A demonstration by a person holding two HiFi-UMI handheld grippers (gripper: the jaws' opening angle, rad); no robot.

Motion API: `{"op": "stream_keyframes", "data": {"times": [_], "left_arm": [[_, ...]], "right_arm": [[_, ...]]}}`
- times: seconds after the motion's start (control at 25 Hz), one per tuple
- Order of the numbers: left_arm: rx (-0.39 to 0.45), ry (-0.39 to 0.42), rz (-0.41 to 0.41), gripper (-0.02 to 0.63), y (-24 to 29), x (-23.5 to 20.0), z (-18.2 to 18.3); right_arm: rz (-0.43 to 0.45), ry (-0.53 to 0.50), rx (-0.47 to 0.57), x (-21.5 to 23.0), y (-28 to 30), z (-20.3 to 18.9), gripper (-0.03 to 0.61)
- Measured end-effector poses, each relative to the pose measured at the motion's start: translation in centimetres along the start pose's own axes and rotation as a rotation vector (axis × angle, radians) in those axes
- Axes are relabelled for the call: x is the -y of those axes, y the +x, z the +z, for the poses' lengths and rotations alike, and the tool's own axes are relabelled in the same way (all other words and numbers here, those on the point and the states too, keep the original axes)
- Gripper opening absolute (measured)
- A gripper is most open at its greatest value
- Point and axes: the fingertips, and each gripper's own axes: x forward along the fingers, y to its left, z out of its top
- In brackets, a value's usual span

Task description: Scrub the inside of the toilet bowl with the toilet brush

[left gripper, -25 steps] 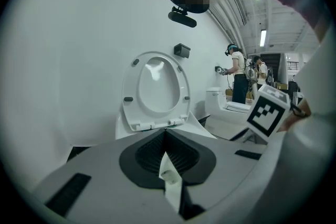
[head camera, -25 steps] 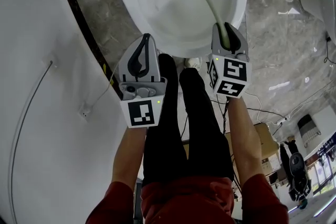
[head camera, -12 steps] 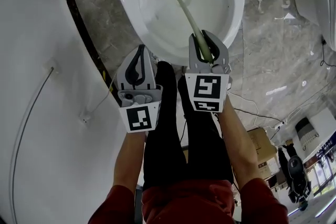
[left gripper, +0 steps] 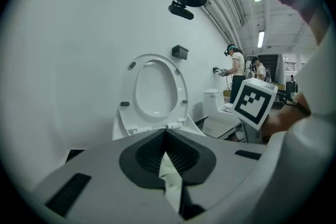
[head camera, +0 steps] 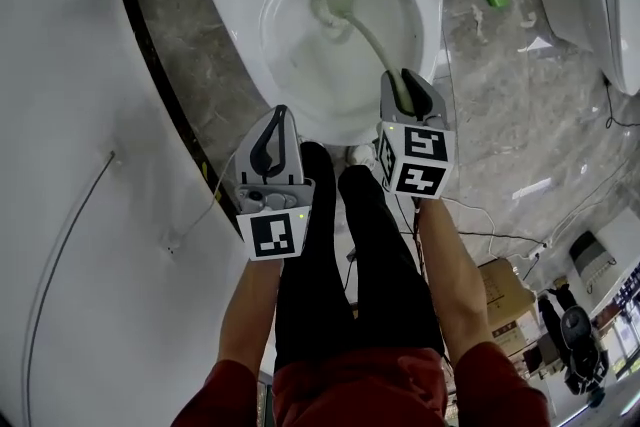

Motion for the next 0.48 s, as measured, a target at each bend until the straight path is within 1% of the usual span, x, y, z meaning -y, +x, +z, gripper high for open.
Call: {"op": "stream_keyframes", "data": {"times": [0.12,0.24,0.36,0.48], "left_arm": [[0.022,-0.008,0.011,0.006,-0.5,0.4,2.1],[0.037,0.004,0.012,0.005,-1.5,1.0,5.2],[0.043,0.016,0.017,0.006,-3.5,1.7,8.4],[0.071,0.037,0.034,0.006,-5.9,2.5,12.1]], "right_arm": [[0.012,-0.039,0.042,-0.9,-2.4,1.6,0.114],[0.012,-0.079,0.086,-1.8,-4.9,3.4,0.114],[0.007,-0.145,0.146,-3.1,-9.2,5.6,0.114],[0.015,-0.169,0.209,-3.8,-14.7,8.1,0.114]]}}
